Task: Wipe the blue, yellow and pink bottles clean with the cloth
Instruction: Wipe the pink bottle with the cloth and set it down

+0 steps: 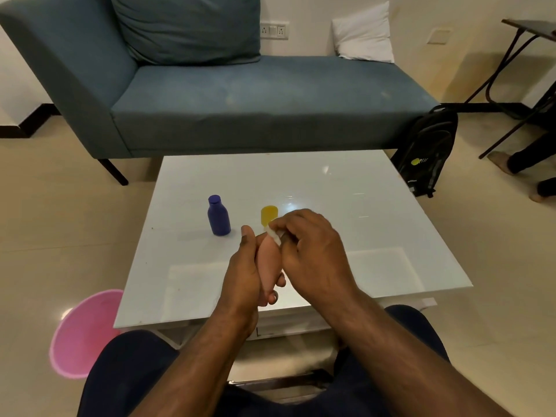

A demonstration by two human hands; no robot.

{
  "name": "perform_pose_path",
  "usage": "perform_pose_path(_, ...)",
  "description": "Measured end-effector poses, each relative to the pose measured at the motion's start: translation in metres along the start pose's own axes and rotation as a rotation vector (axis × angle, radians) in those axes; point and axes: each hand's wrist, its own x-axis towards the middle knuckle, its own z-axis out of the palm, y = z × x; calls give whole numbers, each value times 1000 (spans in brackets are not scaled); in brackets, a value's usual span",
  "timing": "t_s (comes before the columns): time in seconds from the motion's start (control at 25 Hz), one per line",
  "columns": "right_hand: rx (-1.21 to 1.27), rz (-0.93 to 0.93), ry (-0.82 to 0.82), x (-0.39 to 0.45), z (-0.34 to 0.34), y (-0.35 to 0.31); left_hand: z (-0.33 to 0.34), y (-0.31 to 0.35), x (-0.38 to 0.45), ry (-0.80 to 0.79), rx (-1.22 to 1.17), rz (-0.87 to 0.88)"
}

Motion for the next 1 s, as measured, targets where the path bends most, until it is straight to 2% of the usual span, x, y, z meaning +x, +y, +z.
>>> perform_pose_path(0.16, -137, -186, -57, -9, -2, -17, 8, 2, -3, 27, 100, 8)
perform_pose_path(0.2, -92, -165, -71, -9, -5, -14, 10, 3, -4, 16, 96, 12)
perform_pose_path(0.32, 87, 78, -21, 2, -9, 4, 10, 1, -3, -6, 112, 22)
perform_pose_path(0.4, 19, 50, -2, -4, -7, 3, 9, 1, -2, -8, 127, 35)
perform_pose_path(0.52, -67, -85, -39, -12, -3, 0, 9, 1, -2, 31, 145, 23)
perform_pose_path(0.68, 86, 82, 5, 6, -12, 4, 8, 5, -3, 13, 168, 40)
perform_pose_path(0.8, 155, 80, 29, -6, -10, -5, 8, 6, -1, -36, 113, 68)
perform_pose_path(1.0, 198, 120, 39, -1, -11, 7, 5, 5, -1, -106, -14, -31)
